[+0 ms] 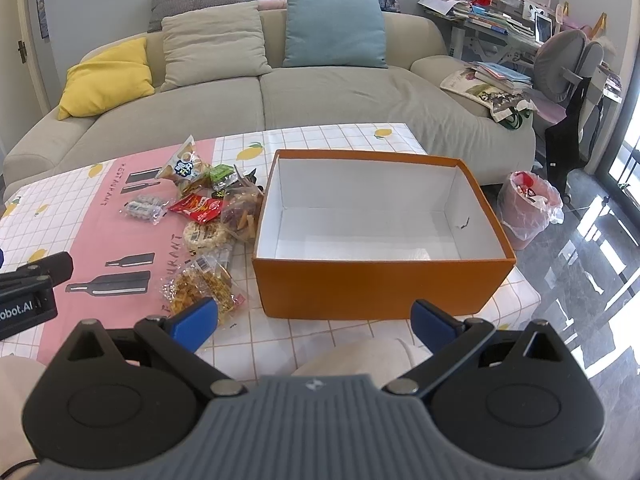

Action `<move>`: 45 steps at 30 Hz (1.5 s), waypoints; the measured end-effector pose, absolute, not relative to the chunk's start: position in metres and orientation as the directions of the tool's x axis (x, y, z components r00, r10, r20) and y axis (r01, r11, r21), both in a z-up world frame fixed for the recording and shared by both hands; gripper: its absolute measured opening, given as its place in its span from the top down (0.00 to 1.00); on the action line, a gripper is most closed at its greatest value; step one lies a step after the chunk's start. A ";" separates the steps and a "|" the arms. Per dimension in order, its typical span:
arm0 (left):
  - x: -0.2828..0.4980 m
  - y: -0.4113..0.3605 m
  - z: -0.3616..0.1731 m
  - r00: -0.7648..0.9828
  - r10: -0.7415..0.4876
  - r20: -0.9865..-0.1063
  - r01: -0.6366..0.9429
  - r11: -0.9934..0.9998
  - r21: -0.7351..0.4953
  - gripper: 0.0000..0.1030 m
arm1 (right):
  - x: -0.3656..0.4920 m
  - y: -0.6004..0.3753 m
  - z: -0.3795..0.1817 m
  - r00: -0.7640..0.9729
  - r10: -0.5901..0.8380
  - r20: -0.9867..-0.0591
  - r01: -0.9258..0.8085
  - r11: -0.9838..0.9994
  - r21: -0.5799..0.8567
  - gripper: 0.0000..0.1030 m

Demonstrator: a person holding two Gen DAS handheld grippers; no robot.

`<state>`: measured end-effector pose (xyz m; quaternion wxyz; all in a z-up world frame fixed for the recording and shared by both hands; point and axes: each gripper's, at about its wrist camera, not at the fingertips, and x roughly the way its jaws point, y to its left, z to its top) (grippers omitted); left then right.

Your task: Organize snacks

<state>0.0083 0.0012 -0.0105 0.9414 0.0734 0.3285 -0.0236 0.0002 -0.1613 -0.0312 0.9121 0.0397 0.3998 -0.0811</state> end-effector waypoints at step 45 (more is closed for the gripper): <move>0.055 0.022 -0.057 0.547 -0.236 -0.803 0.155 0.971 -0.180 0.28 | 0.034 -0.143 -0.086 0.553 0.059 -0.831 0.082 0.989 0.125 0.37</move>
